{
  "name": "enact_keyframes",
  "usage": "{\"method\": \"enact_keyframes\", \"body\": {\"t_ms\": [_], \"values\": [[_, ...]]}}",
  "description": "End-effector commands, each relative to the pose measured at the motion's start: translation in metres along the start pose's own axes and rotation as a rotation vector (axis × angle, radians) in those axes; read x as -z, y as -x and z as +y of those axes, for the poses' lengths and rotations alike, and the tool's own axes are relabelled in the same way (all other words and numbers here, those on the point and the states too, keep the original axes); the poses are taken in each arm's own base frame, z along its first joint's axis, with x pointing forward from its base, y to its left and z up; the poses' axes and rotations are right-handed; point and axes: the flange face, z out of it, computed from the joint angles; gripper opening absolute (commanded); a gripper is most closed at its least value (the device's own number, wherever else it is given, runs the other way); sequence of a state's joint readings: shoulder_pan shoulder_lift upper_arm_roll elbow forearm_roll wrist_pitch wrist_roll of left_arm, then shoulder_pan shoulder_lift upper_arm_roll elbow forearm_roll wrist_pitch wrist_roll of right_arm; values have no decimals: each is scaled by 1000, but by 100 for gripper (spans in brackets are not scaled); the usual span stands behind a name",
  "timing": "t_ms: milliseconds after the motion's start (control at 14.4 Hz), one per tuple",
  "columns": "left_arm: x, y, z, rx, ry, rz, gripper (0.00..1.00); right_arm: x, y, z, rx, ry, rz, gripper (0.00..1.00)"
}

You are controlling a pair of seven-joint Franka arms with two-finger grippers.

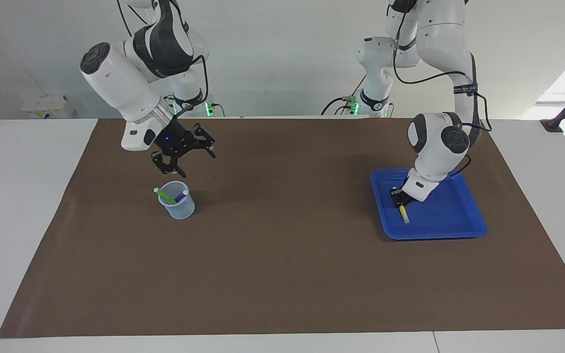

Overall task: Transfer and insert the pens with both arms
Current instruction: 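Lift the yellow pen with the left gripper while the right gripper approaches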

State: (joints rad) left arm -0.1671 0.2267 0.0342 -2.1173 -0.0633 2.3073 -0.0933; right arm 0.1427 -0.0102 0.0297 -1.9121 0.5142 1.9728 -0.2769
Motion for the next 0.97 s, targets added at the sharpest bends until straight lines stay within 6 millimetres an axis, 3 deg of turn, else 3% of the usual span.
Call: {"method": "enact_keyframes", "body": {"t_ms": [0,139,346,554,900], "values": [[-3,-6,0,-18,-10,-12,0,-14,-6,-51,-307,-134,33,100],[10,-14,-3,-8,-9,-36,0,-26,-11,-83,-463,-198,79,100],[39,-21,-4,29,15,-87,0,-39,-8,-113,-585,-245,71,100],[77,-23,-6,108,97,-178,0,-45,-8,-134,-639,-271,90,100],[141,-8,18,414,273,-292,0,-52,-7,-149,-728,-324,138,100]]}}
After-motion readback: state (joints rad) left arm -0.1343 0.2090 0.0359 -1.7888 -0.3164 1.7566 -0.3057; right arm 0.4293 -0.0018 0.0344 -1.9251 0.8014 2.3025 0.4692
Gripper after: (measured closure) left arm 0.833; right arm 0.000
